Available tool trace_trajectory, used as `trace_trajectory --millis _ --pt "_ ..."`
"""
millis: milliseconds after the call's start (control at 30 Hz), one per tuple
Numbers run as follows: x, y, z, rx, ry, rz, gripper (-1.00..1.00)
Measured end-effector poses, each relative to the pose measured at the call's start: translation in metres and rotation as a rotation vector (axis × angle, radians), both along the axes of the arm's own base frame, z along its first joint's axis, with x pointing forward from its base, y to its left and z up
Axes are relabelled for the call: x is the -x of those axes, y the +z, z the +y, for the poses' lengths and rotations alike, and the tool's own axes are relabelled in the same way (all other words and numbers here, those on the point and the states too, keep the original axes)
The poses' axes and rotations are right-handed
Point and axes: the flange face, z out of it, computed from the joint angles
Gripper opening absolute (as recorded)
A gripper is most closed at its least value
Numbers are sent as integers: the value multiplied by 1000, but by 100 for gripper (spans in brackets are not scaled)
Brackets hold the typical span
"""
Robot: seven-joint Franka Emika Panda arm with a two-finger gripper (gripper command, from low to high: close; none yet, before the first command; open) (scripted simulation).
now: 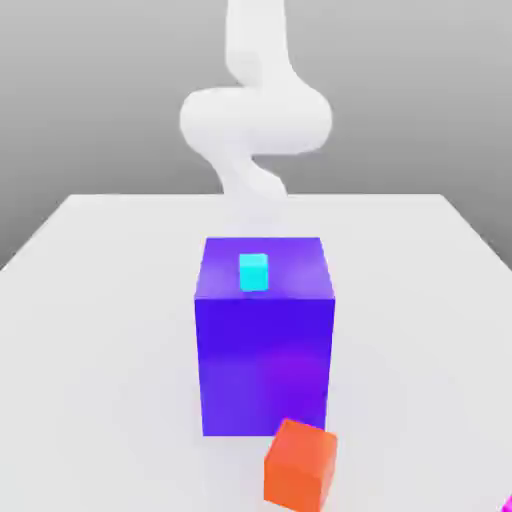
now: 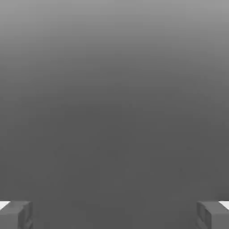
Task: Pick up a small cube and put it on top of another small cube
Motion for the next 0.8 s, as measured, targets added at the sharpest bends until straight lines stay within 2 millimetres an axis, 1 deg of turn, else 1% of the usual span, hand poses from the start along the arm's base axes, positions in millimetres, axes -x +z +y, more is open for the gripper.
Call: trace_trajectory --millis 100,200,333,433,533,600,667,800 --pt "-37 -29 22 48 44 72 0" --pt "-70 -61 45 90 91 139 0" --pt "-107 -109 77 141 160 226 0" --pt "-131 -149 102 173 217 291 0" --pt "-150 -192 128 201 277 354 0" --pt "-159 -221 148 218 324 395 0" --pt "-166 -252 168 233 371 435 0" --pt "-176 -315 199 251 451 516 0"
